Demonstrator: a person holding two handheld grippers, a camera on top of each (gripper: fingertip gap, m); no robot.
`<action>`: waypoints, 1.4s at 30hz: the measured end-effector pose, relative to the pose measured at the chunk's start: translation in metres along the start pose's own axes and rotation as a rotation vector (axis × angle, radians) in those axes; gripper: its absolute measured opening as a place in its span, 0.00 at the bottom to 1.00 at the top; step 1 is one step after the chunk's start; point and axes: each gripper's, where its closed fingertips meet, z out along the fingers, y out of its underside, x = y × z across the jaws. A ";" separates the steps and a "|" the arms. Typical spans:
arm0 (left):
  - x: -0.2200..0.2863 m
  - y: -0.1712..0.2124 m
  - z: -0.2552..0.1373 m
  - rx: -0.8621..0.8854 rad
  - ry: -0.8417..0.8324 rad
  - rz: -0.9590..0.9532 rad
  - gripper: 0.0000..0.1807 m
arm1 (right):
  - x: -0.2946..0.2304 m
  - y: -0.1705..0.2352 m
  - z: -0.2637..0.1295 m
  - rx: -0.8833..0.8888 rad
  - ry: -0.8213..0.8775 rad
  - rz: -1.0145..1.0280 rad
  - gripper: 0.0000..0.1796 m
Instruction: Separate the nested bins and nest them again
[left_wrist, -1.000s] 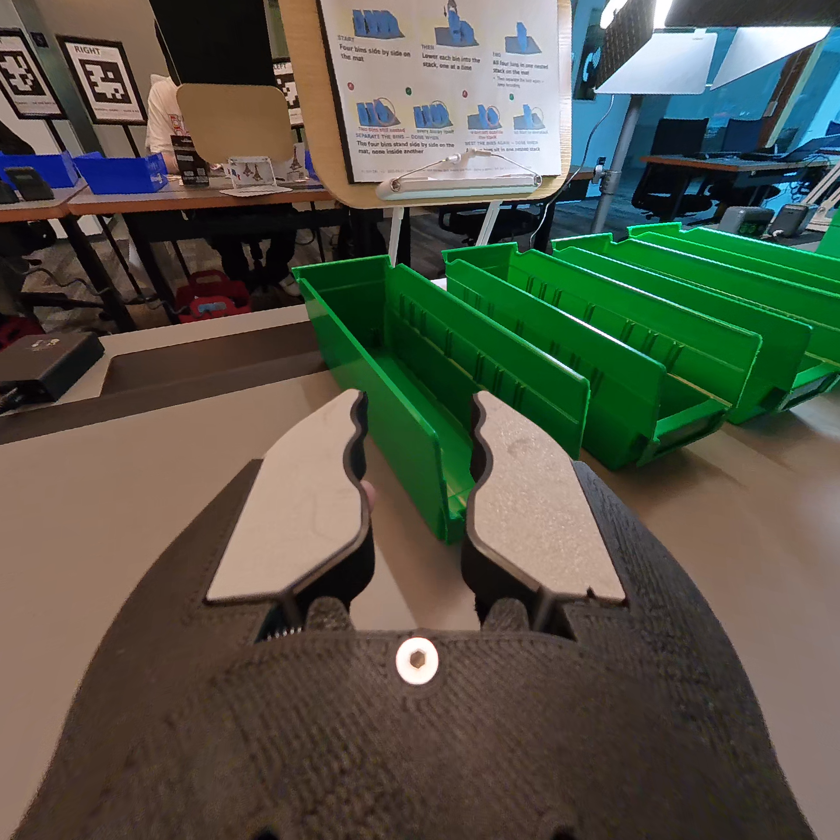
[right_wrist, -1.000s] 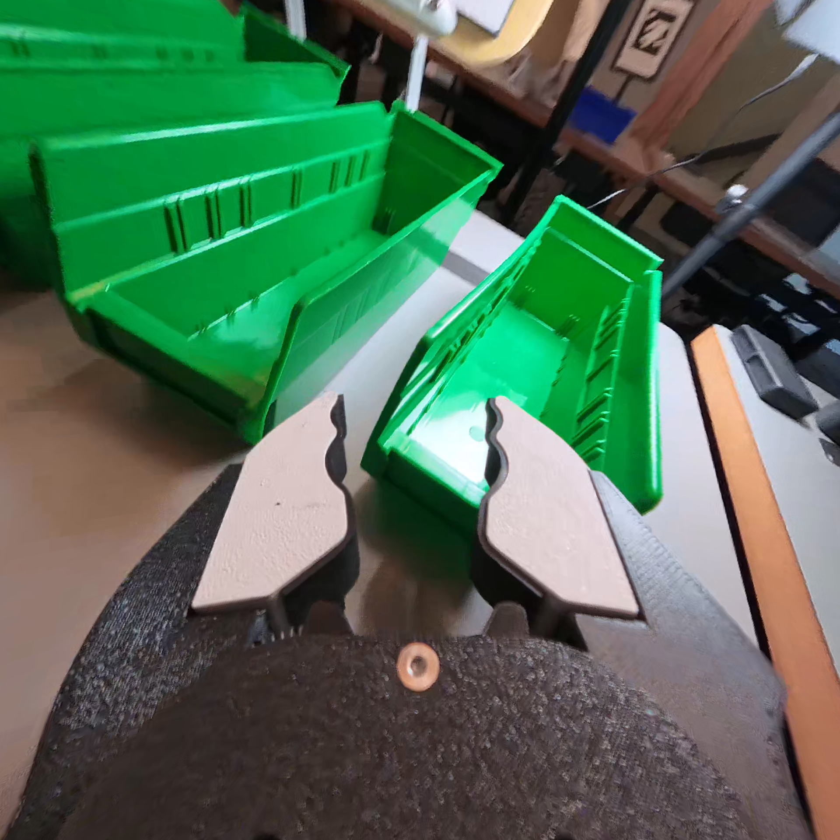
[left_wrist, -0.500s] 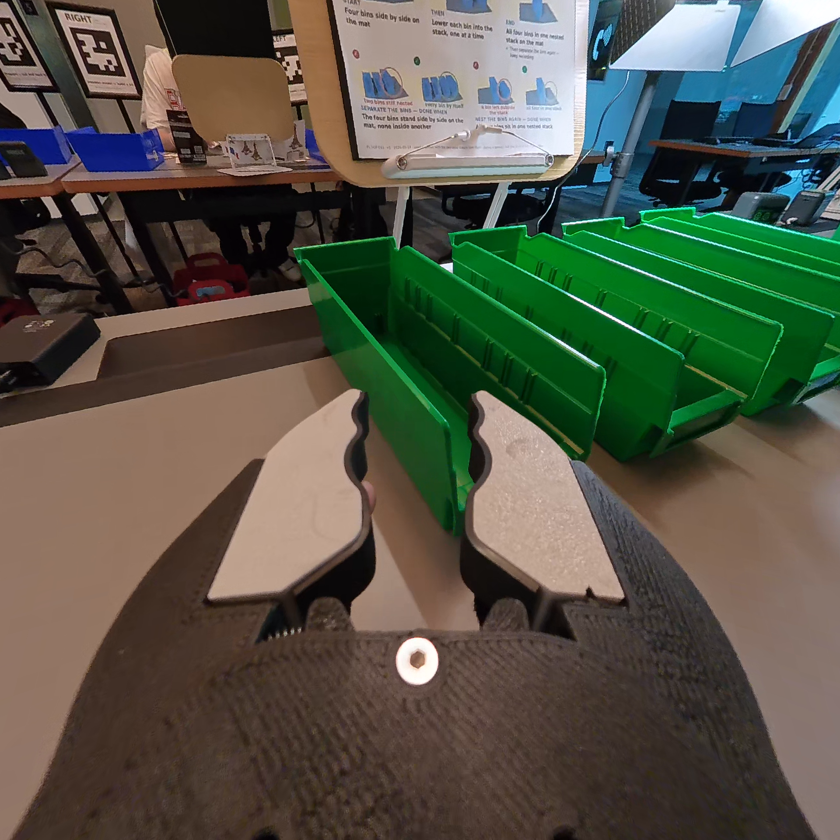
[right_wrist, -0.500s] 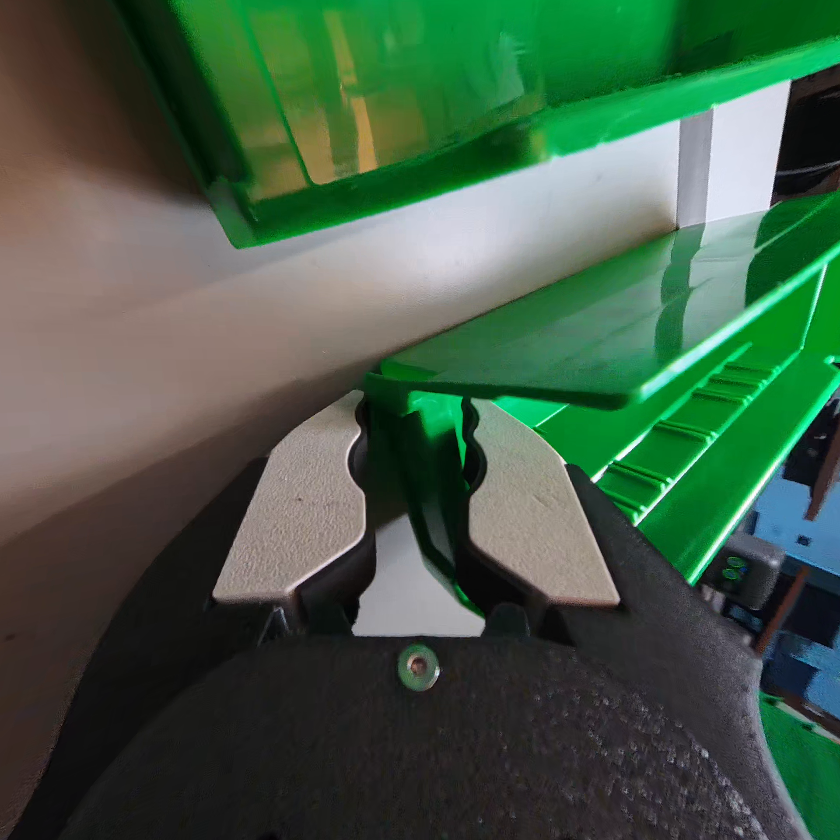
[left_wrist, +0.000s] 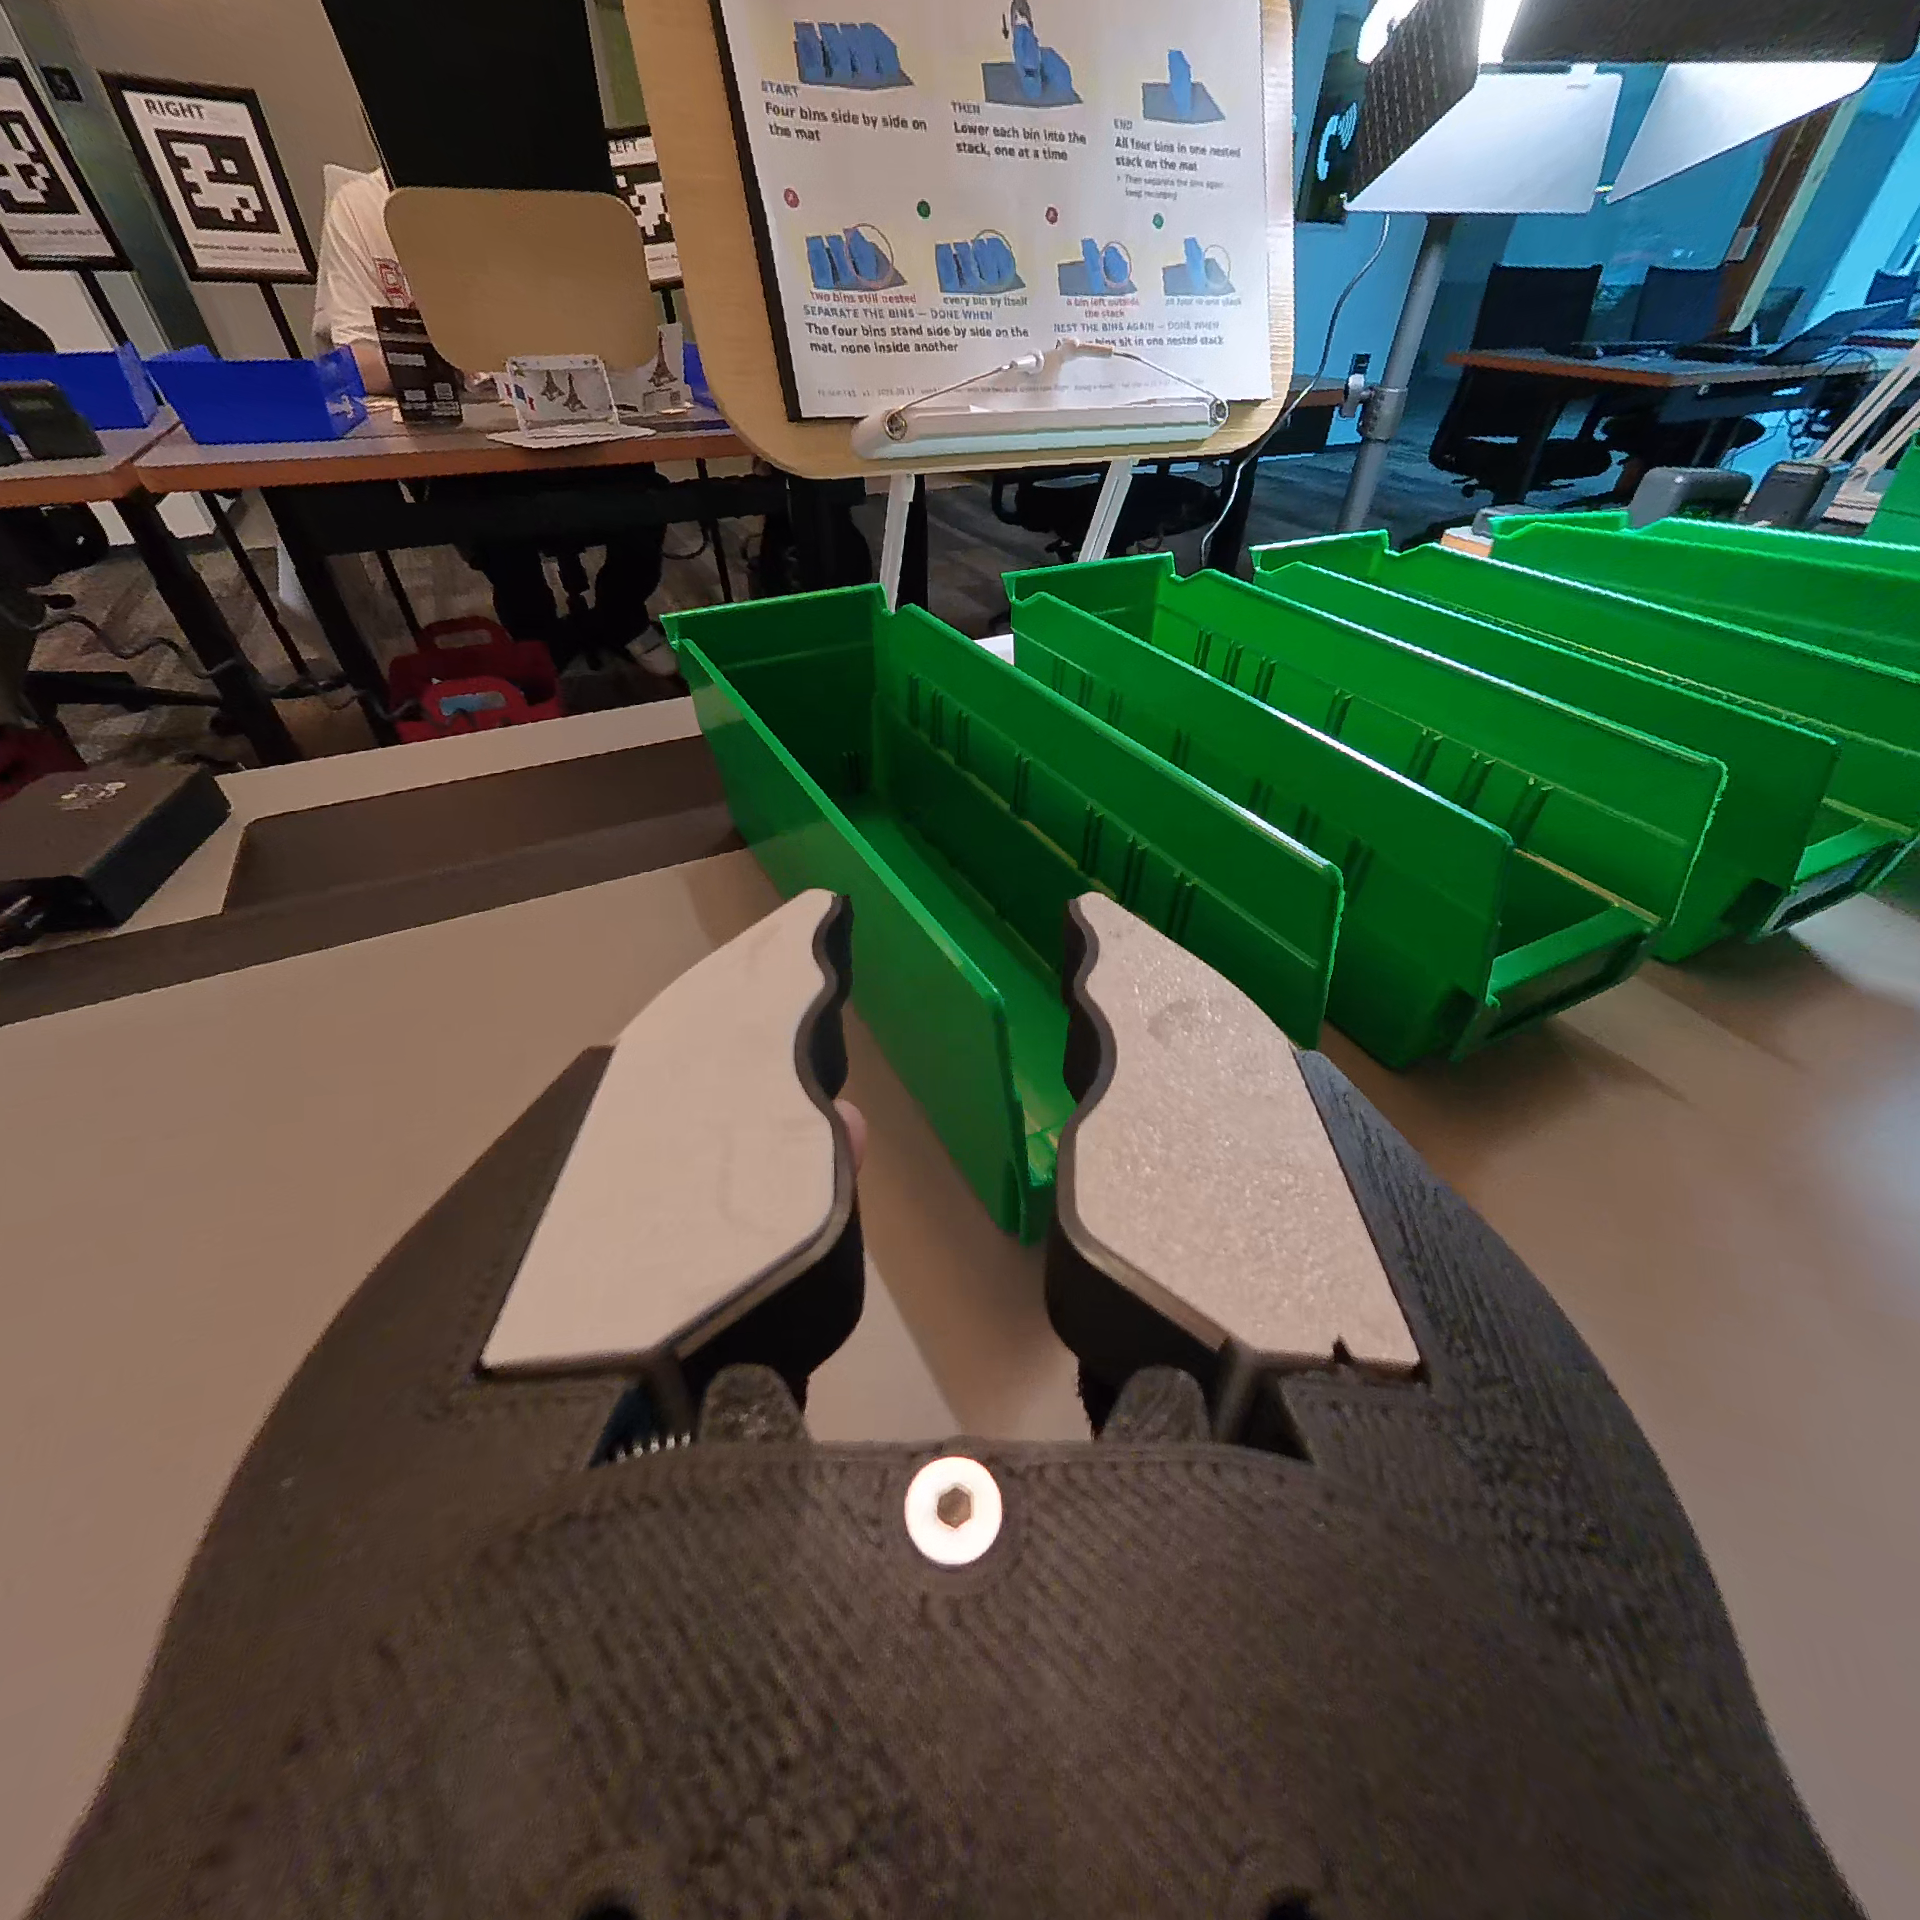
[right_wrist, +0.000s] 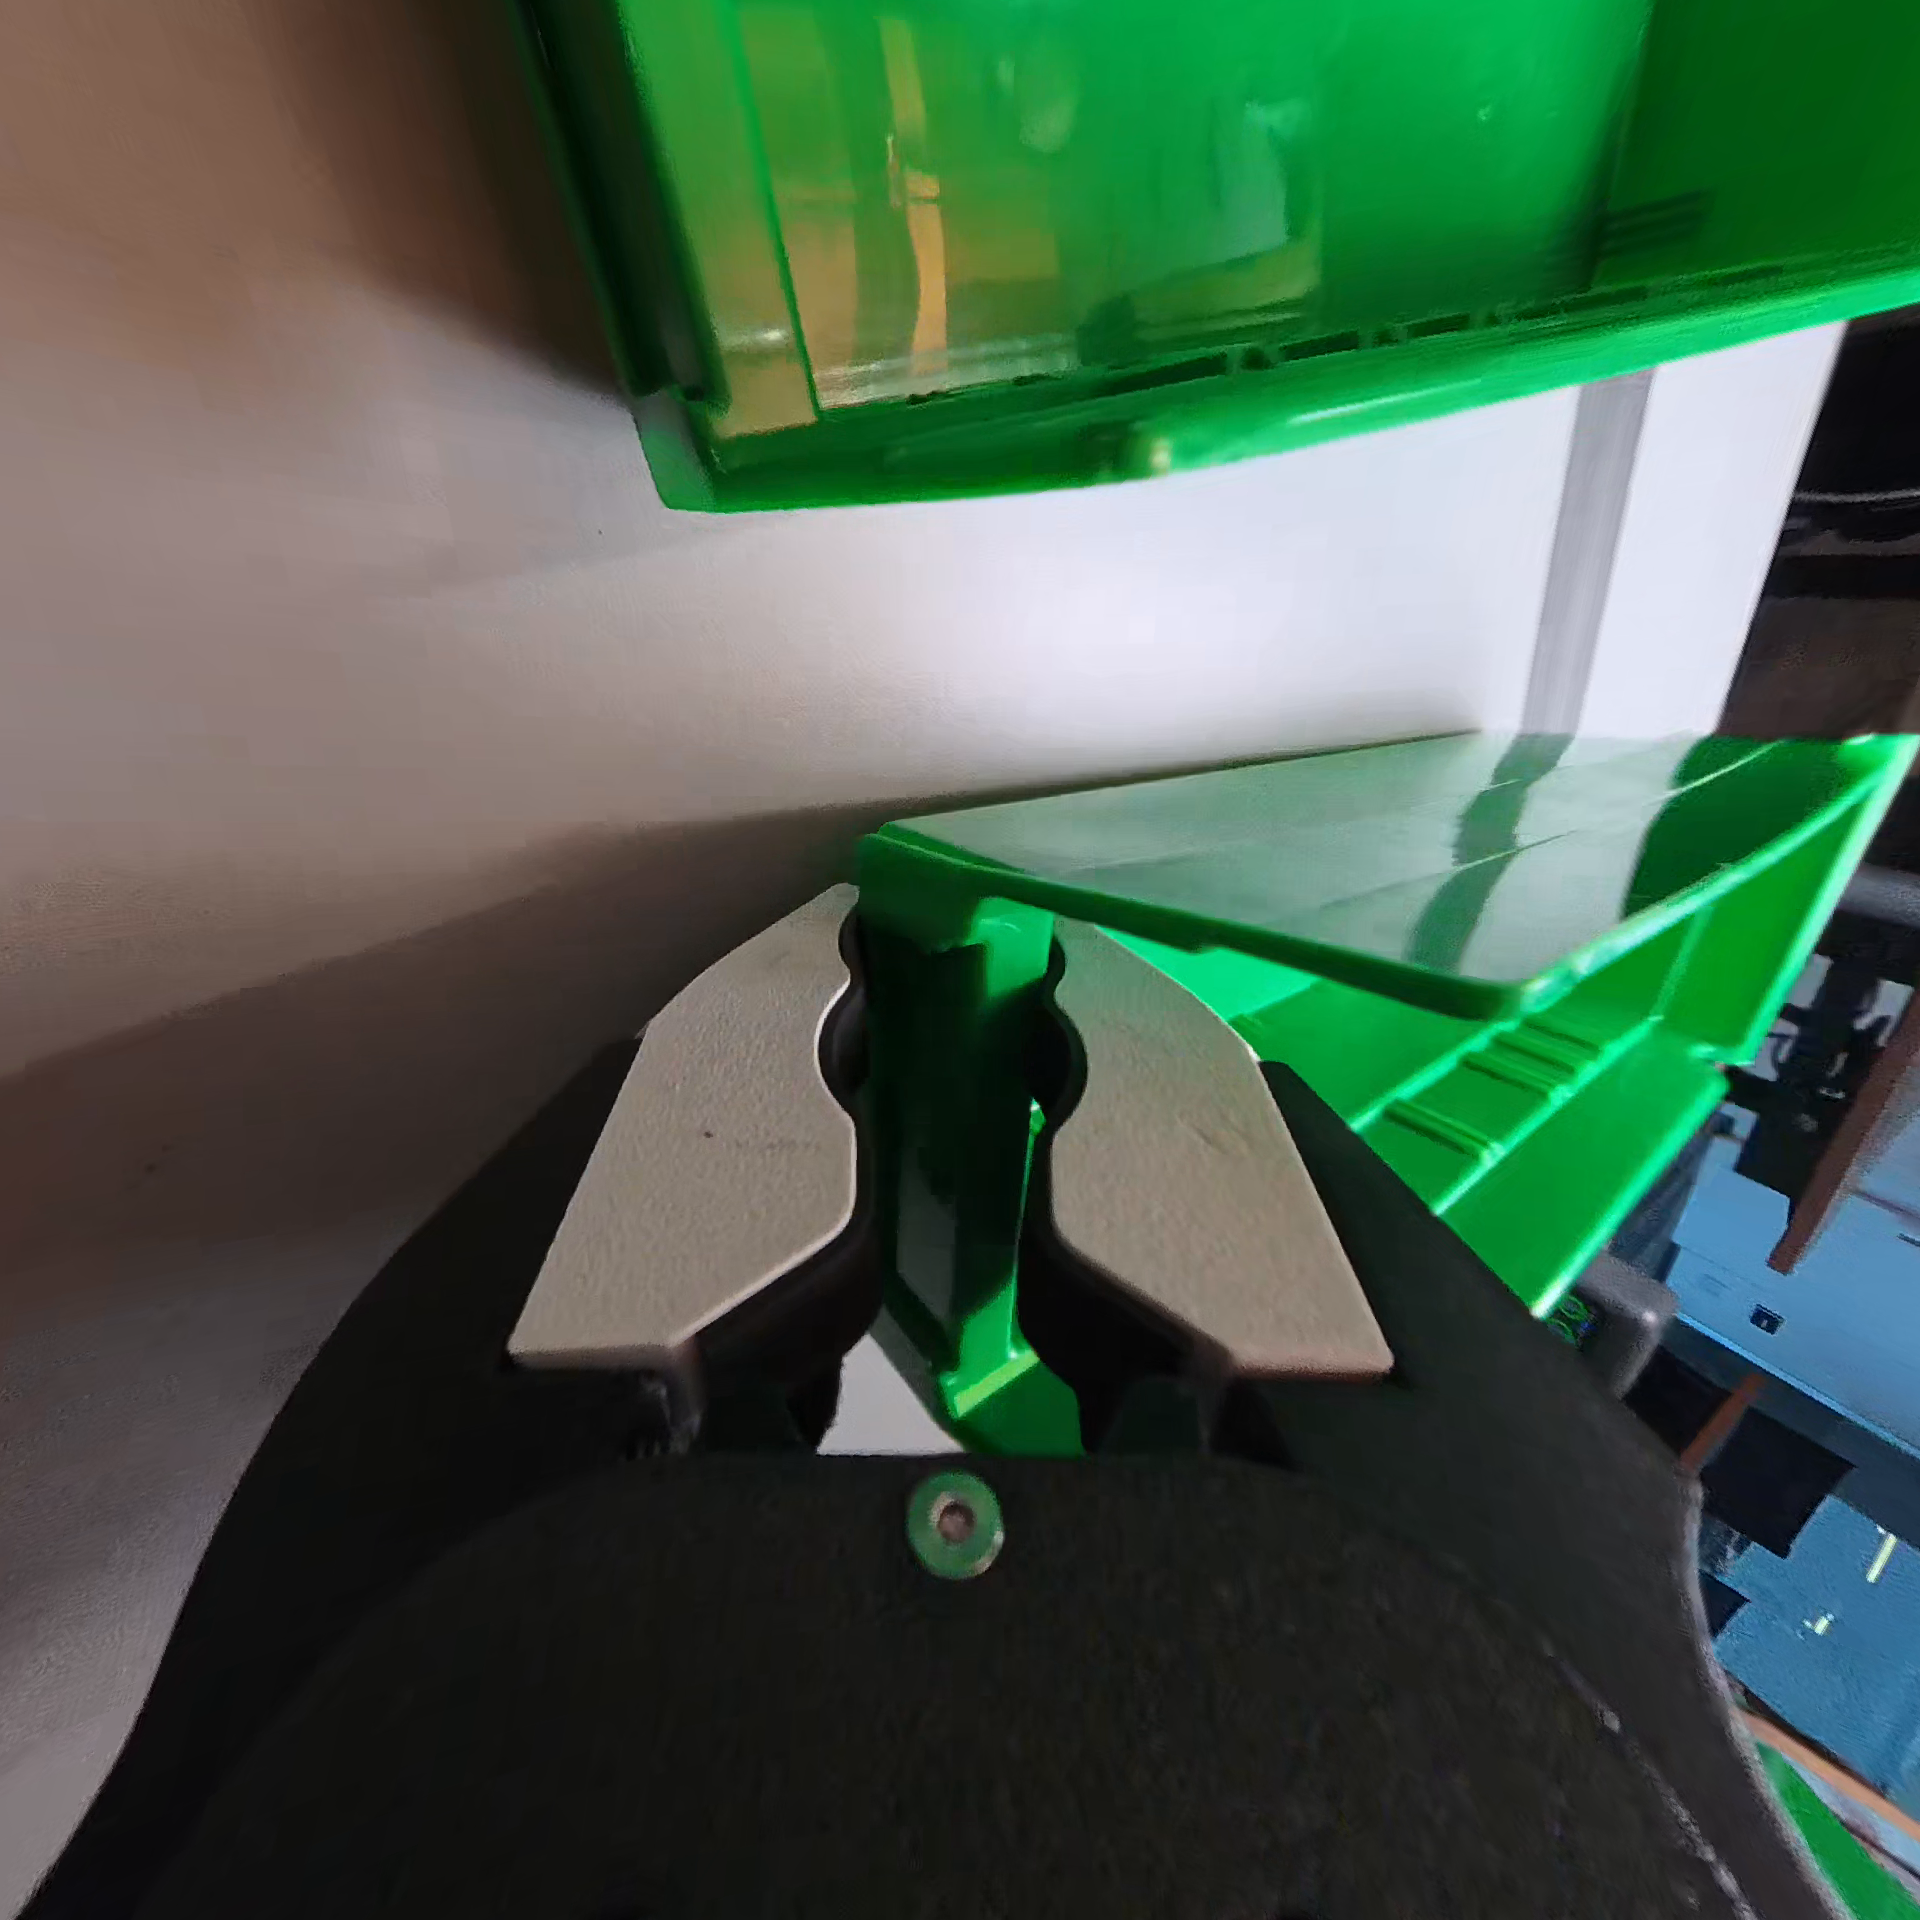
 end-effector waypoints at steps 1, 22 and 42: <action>0.000 0.000 0.000 -0.001 0.000 -0.002 0.21 | 0.003 0.000 -0.008 0.002 0.012 0.000 0.15; 0.001 0.009 0.003 -0.038 -0.015 0.048 0.21 | 0.036 -0.145 -0.090 0.195 0.190 -0.197 0.15; 0.016 0.013 0.006 -0.049 0.018 0.119 0.20 | -0.023 -0.164 -0.066 0.454 0.162 -0.015 0.25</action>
